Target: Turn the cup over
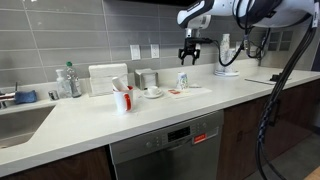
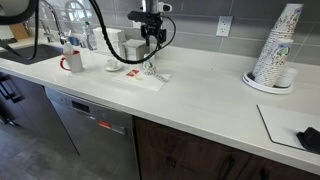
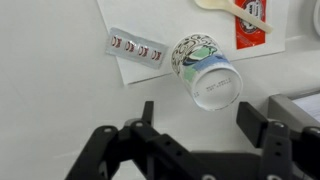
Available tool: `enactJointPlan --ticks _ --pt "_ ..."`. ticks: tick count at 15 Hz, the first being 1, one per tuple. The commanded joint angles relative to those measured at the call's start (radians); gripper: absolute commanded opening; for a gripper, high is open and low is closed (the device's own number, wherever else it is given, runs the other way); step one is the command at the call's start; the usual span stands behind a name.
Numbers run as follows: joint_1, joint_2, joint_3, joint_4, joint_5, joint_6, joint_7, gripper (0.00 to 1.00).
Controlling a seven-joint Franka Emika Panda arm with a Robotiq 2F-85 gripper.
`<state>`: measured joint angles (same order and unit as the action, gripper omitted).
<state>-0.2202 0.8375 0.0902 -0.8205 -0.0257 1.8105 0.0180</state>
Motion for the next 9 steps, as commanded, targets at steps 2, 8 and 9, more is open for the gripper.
enactJointPlan --ticks 2,8,9 --pt "0.038 -0.168 -0.034 -0.241 -0.137 0.1 -0.084 1.0" --pt "0.053 -0.355 -0.018 -0.484 -0.22 0.141 -0.093 1.0" --pt "0.036 -0.391 -0.005 -0.524 -0.189 0.115 -0.106 1.0"
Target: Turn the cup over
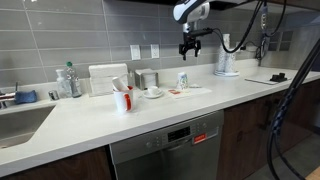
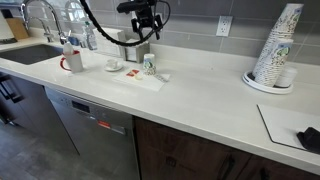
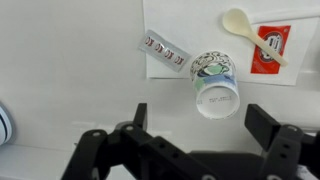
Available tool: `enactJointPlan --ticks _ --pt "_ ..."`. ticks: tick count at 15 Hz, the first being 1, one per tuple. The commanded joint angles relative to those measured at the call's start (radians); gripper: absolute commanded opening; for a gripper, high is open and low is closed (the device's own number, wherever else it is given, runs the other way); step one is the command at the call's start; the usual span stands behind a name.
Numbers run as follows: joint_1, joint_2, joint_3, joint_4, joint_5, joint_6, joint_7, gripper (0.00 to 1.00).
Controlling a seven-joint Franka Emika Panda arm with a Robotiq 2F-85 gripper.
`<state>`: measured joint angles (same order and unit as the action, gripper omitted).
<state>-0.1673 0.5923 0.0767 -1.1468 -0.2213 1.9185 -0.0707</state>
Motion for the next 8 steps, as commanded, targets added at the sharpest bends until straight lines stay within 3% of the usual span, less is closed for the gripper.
enactJointPlan --ticks 1,2,3,8 --pt "-0.024 -0.184 0.011 -0.241 0.019 -0.002 -0.018 1.0" --pt "-0.03 -0.221 0.01 -0.285 0.032 -0.01 -0.016 1.0" --pt "0.002 -0.251 -0.042 -0.31 0.078 -0.035 -0.032 1.0" --pt "-0.001 -0.357 -0.08 -0.409 0.186 -0.142 -0.095 1.0"
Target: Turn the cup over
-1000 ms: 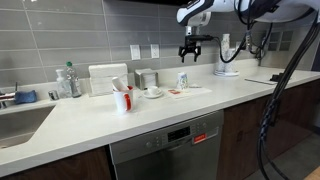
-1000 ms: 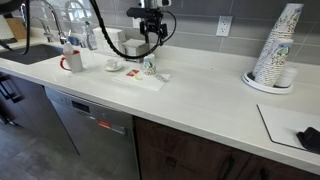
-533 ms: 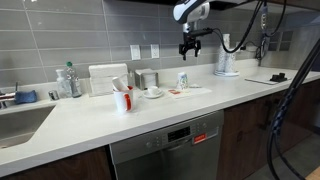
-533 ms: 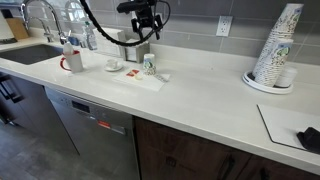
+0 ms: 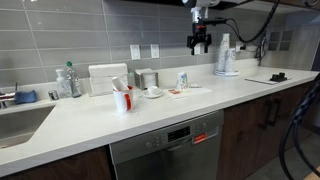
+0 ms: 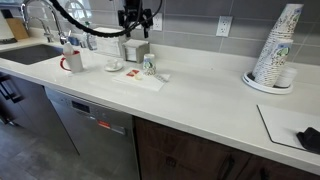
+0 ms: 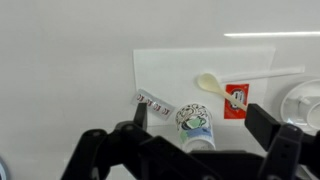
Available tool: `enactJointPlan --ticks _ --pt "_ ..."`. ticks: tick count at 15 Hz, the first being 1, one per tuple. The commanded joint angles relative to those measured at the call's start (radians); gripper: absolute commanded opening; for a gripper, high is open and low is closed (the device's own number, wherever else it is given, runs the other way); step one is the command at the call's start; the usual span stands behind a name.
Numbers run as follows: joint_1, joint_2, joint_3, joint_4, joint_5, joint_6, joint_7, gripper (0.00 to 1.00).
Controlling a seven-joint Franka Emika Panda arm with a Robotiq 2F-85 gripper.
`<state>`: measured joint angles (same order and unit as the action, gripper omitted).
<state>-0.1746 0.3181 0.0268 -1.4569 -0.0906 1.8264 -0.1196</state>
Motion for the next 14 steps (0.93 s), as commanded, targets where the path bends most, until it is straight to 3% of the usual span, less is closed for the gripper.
enactJointPlan --ticks 1,3,14 --pt "0.008 -0.091 -0.037 -0.1 0.062 -0.084 -0.059 1.0" --pt "0.025 -0.055 -0.05 -0.046 0.04 -0.081 -0.036 1.0" --pt "0.026 -0.074 -0.054 -0.069 0.042 -0.102 -0.044 1.0"
